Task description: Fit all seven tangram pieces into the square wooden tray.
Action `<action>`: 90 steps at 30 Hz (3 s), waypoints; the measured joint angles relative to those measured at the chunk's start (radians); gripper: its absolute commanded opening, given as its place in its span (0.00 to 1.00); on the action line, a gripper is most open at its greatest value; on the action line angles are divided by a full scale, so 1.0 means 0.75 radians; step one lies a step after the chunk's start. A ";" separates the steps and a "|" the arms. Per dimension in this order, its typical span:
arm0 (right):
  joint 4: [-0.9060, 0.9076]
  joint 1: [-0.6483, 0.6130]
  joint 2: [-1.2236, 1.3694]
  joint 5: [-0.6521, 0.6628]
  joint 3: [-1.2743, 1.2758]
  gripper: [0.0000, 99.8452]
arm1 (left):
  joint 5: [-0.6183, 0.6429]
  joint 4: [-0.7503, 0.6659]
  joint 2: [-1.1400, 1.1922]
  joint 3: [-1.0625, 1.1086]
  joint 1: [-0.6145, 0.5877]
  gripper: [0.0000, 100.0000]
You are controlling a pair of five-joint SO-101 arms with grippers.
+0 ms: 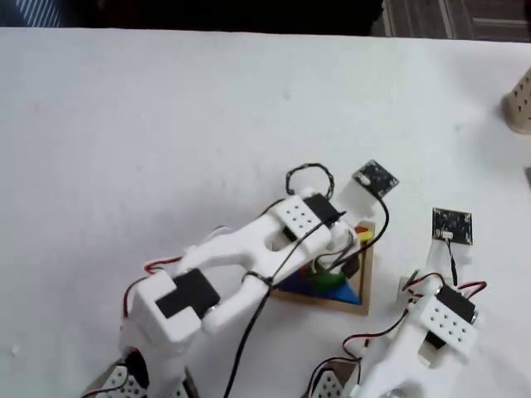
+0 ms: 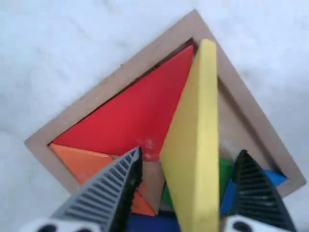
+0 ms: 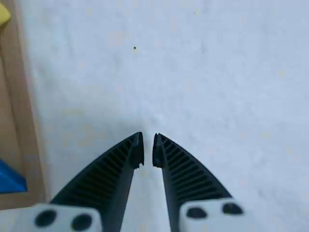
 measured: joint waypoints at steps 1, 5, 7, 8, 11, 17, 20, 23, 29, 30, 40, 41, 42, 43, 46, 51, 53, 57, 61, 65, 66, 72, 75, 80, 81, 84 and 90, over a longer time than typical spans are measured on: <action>0.000 0.000 0.000 0.000 0.000 0.05 | 0.000 0.023 -0.002 0.000 -0.018 0.32; 0.000 0.000 0.000 0.000 0.000 0.05 | 0.000 0.129 -0.063 0.000 -0.090 0.32; 0.000 0.000 0.000 0.000 0.000 0.05 | 0.000 0.178 -0.110 0.000 -0.121 0.32; 0.000 0.000 0.000 0.000 0.000 0.05 | 0.000 0.209 -0.133 0.000 -0.135 0.32; 0.000 0.000 0.000 0.000 0.000 0.05 | 0.000 0.295 -0.182 0.000 -0.186 0.32; 0.000 0.000 0.000 0.000 0.000 0.05 | -0.106 0.442 -0.248 0.000 -0.284 0.32; 0.000 0.000 0.000 0.000 0.000 0.05 | -0.172 0.497 -0.278 0.000 -0.313 0.32; 0.000 0.000 0.000 0.000 0.000 0.05 | -0.186 0.495 -0.317 0.023 -0.368 0.32; -0.025 0.004 0.000 0.000 0.000 0.04 | -0.186 0.354 -0.444 0.225 -0.520 0.24; -0.041 0.004 0.000 0.000 0.000 0.04 | -0.186 0.305 -0.464 0.270 -0.542 0.19; 0.043 -0.168 0.002 -0.002 -0.198 0.02 | -0.186 -0.155 -0.540 0.567 -0.716 0.02; 0.063 -0.200 0.002 -0.010 -0.237 0.02 | -0.186 -0.158 -0.540 0.571 -0.720 0.02; 0.078 -0.233 0.002 -0.029 -0.266 0.02 | -0.186 -0.158 -0.540 0.571 -0.724 0.02; 0.084 -0.268 0.002 -0.061 -0.291 0.02 | -0.186 -0.158 -0.540 0.571 -0.726 0.02; 0.090 -0.385 0.002 -0.127 -0.344 0.02 | -0.186 -0.158 -0.540 0.571 -0.726 0.02; 0.037 -0.569 0.002 -0.149 -0.381 0.02 | -0.174 -0.158 -0.540 0.571 -0.794 0.02; -0.006 -0.610 0.012 -0.149 -0.387 0.02 | -0.092 -0.158 -0.540 0.571 -0.869 0.02; -0.076 -0.642 0.158 -0.149 -0.436 0.02 | 0.176 -0.158 -0.540 0.571 -1.049 0.03; -0.158 -0.646 0.413 -0.149 -0.522 0.02 | 0.233 -0.158 -0.540 0.571 -1.133 0.03; -0.333 -0.646 0.683 -0.149 -0.559 0.02 | 0.227 -0.164 -0.540 0.571 -1.140 0.03; -0.376 -0.655 0.743 -0.149 -0.567 0.02 | 0.227 -0.182 -0.540 0.575 -1.140 0.03; -0.444 -0.665 1.002 -0.151 -0.694 0.02 | 0.223 -0.264 -0.540 0.599 -1.140 0.02; -0.442 -0.667 1.047 -0.151 -0.714 0.02 | 0.211 -0.272 -0.540 0.599 -1.140 0.02; -0.360 -0.667 1.045 -0.149 -0.726 0.02 | 0.207 -0.276 -0.540 0.599 -1.140 0.02; -0.340 -0.667 1.037 -0.149 -0.728 0.02 | 0.207 -0.276 -0.540 0.599 -1.140 0.03; -0.297 -0.667 0.974 -0.147 -0.698 0.02 | 0.207 -0.276 -0.540 0.599 -1.140 0.03; -0.288 -0.667 0.710 -0.147 -0.487 0.02 | 0.207 -0.276 -0.540 0.599 -1.140 0.03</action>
